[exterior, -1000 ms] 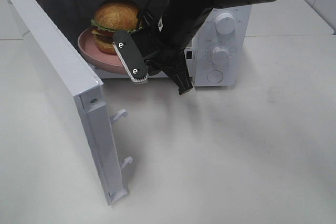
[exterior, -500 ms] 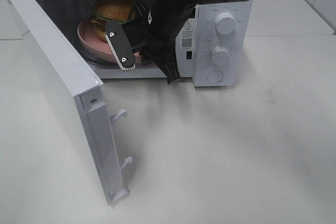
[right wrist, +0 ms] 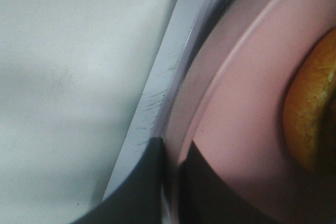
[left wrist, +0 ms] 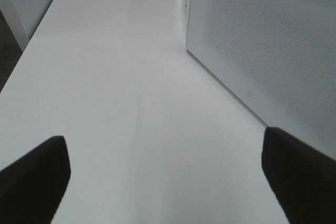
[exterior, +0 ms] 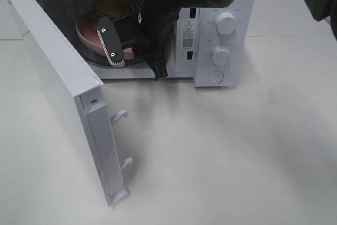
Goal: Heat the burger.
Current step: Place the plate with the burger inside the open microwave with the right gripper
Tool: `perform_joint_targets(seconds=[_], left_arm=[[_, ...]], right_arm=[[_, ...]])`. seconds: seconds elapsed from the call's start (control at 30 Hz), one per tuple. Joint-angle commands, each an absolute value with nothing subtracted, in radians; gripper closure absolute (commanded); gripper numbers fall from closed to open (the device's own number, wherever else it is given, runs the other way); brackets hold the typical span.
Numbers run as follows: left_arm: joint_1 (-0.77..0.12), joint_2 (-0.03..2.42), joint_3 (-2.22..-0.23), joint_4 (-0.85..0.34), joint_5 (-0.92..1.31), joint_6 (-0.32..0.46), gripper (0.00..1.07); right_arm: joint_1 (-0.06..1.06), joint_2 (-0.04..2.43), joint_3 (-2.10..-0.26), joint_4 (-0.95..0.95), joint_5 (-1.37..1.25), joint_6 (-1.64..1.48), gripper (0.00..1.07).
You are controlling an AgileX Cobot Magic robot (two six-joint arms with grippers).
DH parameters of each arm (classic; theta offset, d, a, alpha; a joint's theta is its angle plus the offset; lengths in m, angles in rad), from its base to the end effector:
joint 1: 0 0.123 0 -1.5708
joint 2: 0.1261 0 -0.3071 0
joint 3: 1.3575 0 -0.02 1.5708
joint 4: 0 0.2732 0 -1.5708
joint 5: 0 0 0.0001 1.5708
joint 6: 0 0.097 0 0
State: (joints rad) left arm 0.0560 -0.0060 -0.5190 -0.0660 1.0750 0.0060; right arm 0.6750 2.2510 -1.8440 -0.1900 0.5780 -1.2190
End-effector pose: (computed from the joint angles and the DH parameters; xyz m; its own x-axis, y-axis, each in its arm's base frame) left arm -0.0058 -0.0060 0.2899 -0.4447 -0.0504 -0.8943 -0.0153 0.9987 -0.0486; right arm 0.4341 0.3346 0.1937 0.4446 -0.8948 -0.0415 -0.7043 -0.3205 -0.6335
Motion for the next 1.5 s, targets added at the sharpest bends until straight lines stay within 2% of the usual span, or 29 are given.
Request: perform_joint_targets(seconds=[0.03,0.53,0.93,1.1,1.17,1.3,1.33,1.37,1.4,1.5], left_arm=[[0.052,-0.012,-0.516,-0.072,1.066,0.007,0.16],[0.052,-0.012,-0.516,-0.072,1.066,0.007,0.16],[0.052,-0.012,-0.516,-0.072,1.066,0.007,0.16],[0.052,-0.012,-0.516,-0.072,1.066,0.007,0.16],[0.052,-0.012,-0.516,-0.072,1.066,0.007,0.16],[0.052,-0.012,-0.516,-0.072,1.066,0.007,0.16],[0.052,-0.012,-0.516,-0.072,1.066,0.007,0.16],[0.052,-0.012,-0.516,-0.072,1.066,0.007,0.16],[0.052,-0.012,-0.516,-0.072,1.066,0.007,0.16],[0.052,-0.012,-0.516,-0.072,1.066,0.007,0.16]], right_arm=[[0.678,2.270,-1.907,-0.201,0.549,-1.189,1.07],[0.678,2.373,-2.043,-0.199,0.574,-1.108,1.07],[0.675,2.410,-2.070,-0.202,0.574,-1.095,1.04],[0.675,2.411,-2.070,-0.202,0.574,-1.081,0.97],[0.675,2.411,-2.070,-0.202,0.574,-1.081,0.89],[0.675,2.411,-2.070,-0.202,0.574,-1.081,0.82],[0.675,2.411,-2.070,-0.202,0.574,-1.081,0.76],[0.675,2.411,-2.070,-0.202,0.574,-1.081,0.76],[0.675,2.411,-2.070,-0.202,0.574,-1.081,0.71],[0.675,2.411,-2.070,-0.197,0.574,-1.076,0.66]])
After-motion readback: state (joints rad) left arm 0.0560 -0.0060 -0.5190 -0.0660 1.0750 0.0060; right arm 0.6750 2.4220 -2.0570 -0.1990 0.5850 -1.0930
